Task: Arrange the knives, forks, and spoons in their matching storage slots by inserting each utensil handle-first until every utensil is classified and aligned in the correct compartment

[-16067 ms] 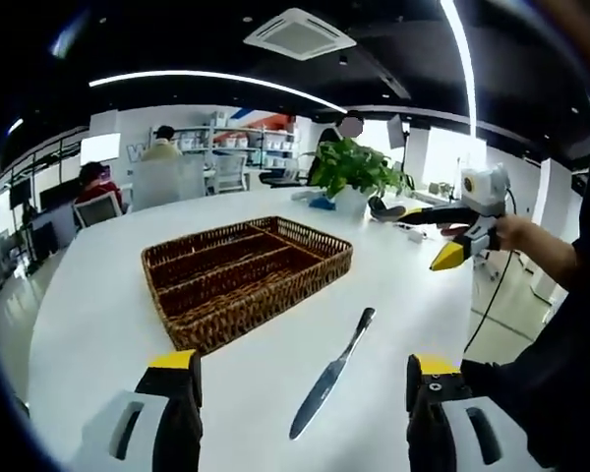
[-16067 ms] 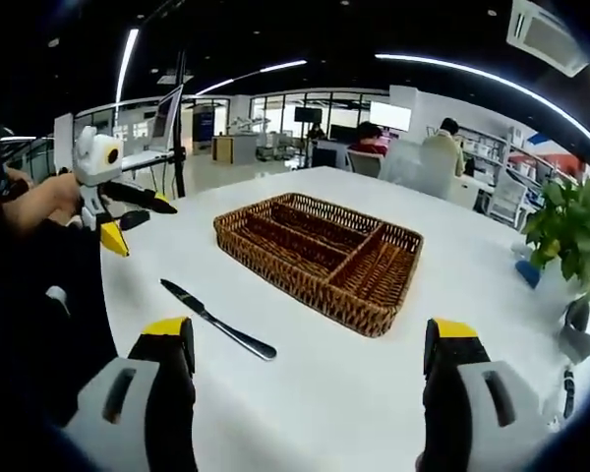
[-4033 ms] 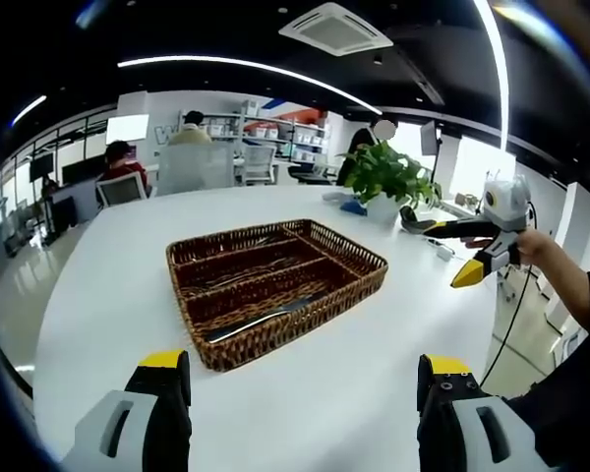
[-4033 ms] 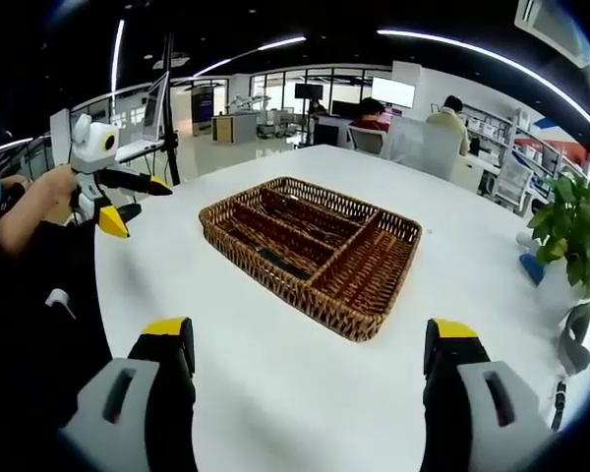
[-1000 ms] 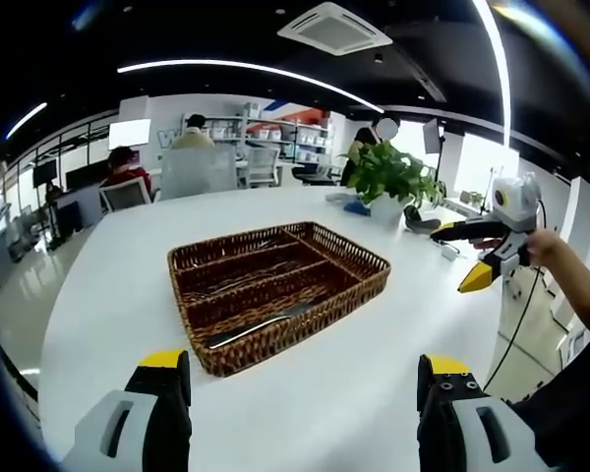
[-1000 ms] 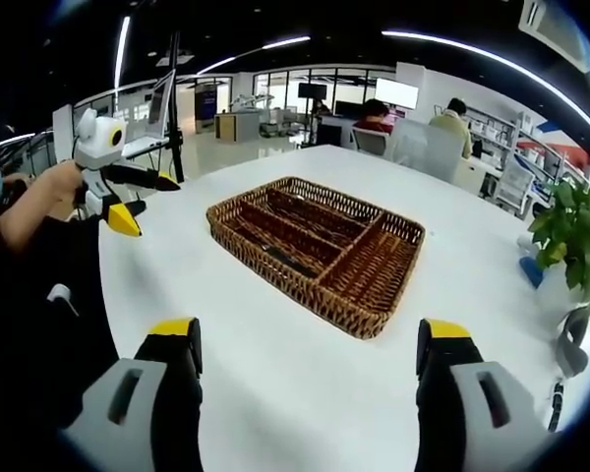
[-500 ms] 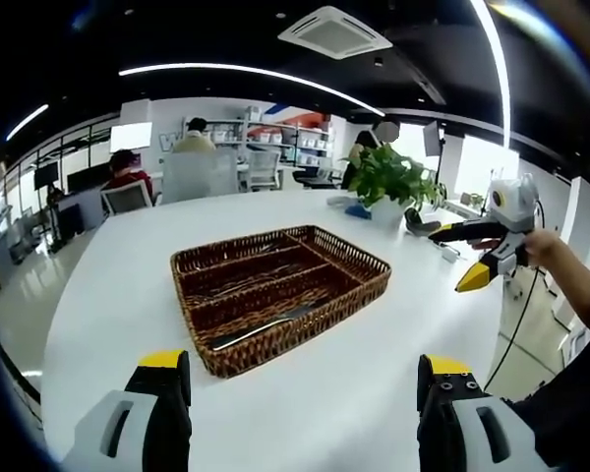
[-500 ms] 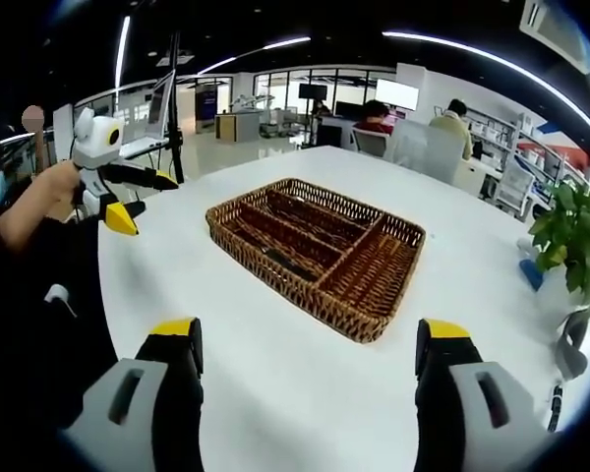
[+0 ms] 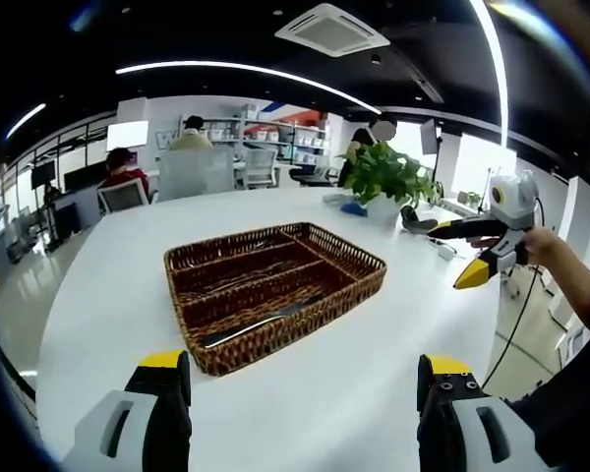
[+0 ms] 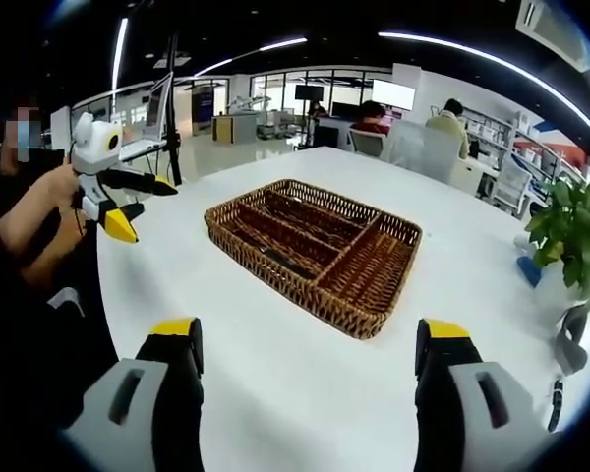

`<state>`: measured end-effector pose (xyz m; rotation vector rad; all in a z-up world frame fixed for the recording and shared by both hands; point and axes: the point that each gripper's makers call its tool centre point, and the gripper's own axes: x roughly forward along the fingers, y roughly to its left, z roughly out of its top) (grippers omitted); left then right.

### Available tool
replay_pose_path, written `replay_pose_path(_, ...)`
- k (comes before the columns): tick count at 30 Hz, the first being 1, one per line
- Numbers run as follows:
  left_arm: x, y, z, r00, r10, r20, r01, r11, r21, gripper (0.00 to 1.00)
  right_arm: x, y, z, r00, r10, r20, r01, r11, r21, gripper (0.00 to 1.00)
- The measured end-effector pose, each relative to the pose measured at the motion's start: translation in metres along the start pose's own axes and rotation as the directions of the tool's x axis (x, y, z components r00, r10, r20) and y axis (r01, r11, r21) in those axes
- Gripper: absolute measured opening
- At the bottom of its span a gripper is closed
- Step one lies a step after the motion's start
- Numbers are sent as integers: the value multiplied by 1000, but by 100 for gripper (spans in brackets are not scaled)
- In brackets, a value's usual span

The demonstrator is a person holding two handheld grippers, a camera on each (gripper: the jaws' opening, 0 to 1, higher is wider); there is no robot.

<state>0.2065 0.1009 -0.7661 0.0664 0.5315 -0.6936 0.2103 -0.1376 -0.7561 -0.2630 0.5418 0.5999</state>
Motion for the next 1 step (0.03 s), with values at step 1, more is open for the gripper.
replay_pose_path(1, 0, 0, -1, 1000, 0, -3, 0, 1000, 1, 100, 0, 0, 0, 1000, 0, 0, 0, 1000, 0, 91)
